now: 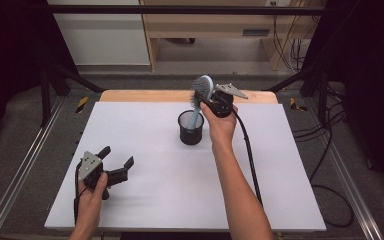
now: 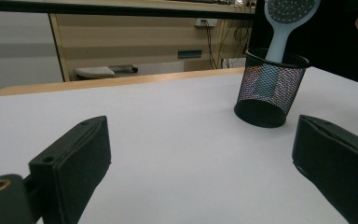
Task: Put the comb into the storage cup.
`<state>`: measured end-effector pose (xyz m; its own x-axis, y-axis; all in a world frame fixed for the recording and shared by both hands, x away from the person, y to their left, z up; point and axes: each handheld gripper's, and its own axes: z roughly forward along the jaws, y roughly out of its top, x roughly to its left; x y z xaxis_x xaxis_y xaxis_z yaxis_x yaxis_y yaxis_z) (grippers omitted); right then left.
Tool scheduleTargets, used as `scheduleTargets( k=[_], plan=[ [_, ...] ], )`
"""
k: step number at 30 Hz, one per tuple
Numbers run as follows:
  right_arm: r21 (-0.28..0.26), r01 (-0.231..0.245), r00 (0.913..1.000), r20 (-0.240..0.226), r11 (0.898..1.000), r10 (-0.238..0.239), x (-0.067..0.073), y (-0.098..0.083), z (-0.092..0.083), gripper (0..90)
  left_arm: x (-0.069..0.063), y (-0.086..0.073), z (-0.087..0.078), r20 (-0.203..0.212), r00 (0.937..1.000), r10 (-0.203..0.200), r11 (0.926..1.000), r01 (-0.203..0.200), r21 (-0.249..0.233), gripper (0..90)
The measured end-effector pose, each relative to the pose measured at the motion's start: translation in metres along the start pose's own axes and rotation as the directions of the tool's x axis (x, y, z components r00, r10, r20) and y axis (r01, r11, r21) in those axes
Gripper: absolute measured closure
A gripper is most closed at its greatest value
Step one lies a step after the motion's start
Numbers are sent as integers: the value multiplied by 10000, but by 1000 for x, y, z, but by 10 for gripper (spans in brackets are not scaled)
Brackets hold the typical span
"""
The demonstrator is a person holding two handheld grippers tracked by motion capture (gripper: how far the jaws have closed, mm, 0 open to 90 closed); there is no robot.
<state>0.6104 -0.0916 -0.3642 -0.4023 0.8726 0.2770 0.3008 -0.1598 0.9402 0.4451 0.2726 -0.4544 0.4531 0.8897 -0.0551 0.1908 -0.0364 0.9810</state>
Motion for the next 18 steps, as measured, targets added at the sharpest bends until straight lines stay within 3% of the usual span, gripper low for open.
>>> scheduleTargets(
  k=[18],
  plan=[
    [40,-119,9999,-35,9999,119,1,-8,4,518,-1,0,0,47,10000,18,10000,-18,11,46]
  ],
)
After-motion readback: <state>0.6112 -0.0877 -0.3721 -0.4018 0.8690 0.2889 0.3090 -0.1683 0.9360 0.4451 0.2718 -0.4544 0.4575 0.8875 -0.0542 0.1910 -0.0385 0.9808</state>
